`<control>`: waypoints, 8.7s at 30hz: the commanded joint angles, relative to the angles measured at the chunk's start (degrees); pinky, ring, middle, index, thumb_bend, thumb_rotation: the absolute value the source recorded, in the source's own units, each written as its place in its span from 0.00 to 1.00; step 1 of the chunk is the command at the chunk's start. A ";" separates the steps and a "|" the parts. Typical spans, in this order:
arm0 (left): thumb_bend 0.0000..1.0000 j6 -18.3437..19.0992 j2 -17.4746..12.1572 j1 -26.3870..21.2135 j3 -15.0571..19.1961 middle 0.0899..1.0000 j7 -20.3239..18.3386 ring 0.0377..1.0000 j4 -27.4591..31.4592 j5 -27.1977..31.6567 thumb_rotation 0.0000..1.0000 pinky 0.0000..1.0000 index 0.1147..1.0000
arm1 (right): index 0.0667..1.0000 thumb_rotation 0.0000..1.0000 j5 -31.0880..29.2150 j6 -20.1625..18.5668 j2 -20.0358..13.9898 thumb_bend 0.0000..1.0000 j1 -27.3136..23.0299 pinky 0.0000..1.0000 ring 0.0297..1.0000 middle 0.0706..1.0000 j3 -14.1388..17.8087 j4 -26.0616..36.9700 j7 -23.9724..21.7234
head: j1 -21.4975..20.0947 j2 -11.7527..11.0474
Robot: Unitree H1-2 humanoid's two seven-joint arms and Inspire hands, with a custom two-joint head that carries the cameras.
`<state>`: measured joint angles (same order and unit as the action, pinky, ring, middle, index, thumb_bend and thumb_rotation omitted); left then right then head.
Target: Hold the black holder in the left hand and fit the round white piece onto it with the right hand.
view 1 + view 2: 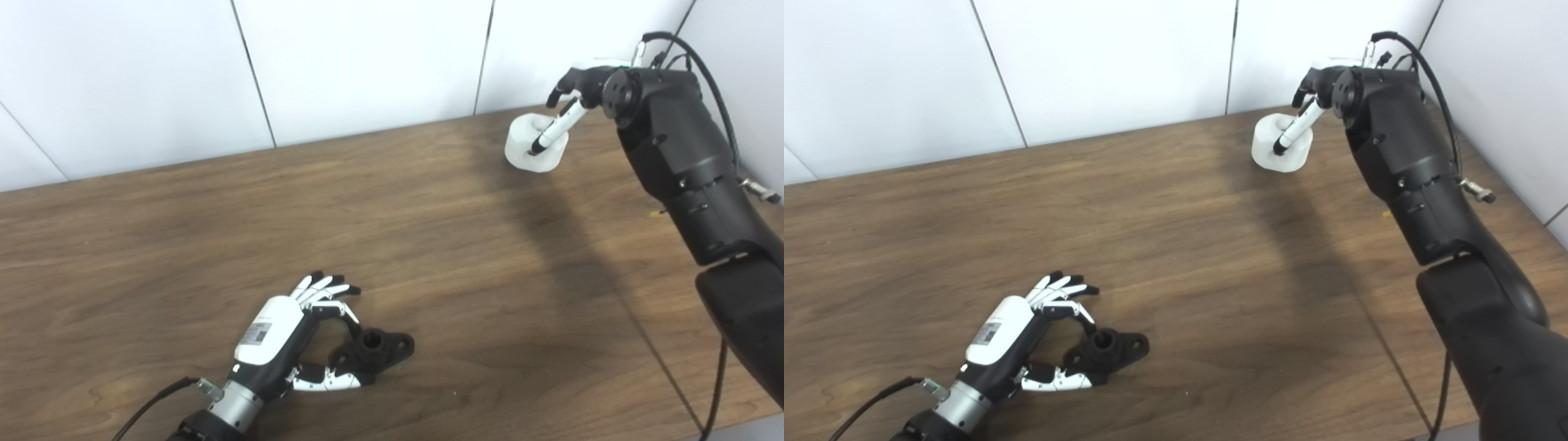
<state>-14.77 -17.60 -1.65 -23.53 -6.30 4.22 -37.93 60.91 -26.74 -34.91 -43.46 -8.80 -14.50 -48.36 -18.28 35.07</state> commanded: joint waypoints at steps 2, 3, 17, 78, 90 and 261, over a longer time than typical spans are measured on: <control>0.52 1.35 -1.36 1.32 -0.86 0.82 -1.42 0.92 -3.68 -2.90 0.06 0.98 0.42 | 0.79 0.43 1.18 -0.17 -1.06 0.88 -3.00 1.00 1.00 0.97 0.80 1.38 0.44 | -0.03 0.11; 0.52 1.33 -1.36 1.32 -0.87 0.82 -1.42 0.92 -3.67 -2.87 0.06 0.98 0.42 | 0.79 0.43 1.37 -0.17 -0.98 0.88 -2.93 0.98 1.00 0.97 0.86 1.37 0.52 | -0.03 0.11; 0.52 1.36 -1.15 1.35 -0.92 0.82 -1.39 0.92 -3.72 -2.64 0.06 0.98 0.42 | 0.79 0.41 1.85 -0.16 -0.24 0.88 -2.85 0.87 0.96 0.94 0.17 0.00 2.04 | 0.38 0.15; 0.52 1.19 -1.41 1.48 -1.22 0.82 -1.33 0.91 -3.73 -3.14 0.06 0.98 0.42 | 0.76 0.39 1.51 -0.15 0.15 0.85 -1.89 0.90 0.97 0.90 -1.83 -0.74 2.48 | 0.31 -0.38; 0.52 0.89 -1.52 1.25 -1.21 0.82 -0.92 0.92 -3.95 -3.19 0.06 0.98 0.42 | 0.71 0.35 1.43 -0.16 0.54 0.84 -1.24 0.92 0.98 0.87 -0.60 0.05 2.68 | 0.29 -0.24; 0.51 10.07 3.06 -1.59 -5.53 0.80 -5.09 0.89 2.17 -5.35 0.06 0.97 0.42 | 0.44 0.13 -10.39 0.91 7.46 0.53 4.66 0.94 0.94 0.80 -21.69 60.96 -24.22 | 12.76 18.44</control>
<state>-5.66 -14.44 -3.97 -27.82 -8.52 7.42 -42.37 50.47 -23.84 -27.25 -37.05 -31.22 45.08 -66.84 -5.45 53.44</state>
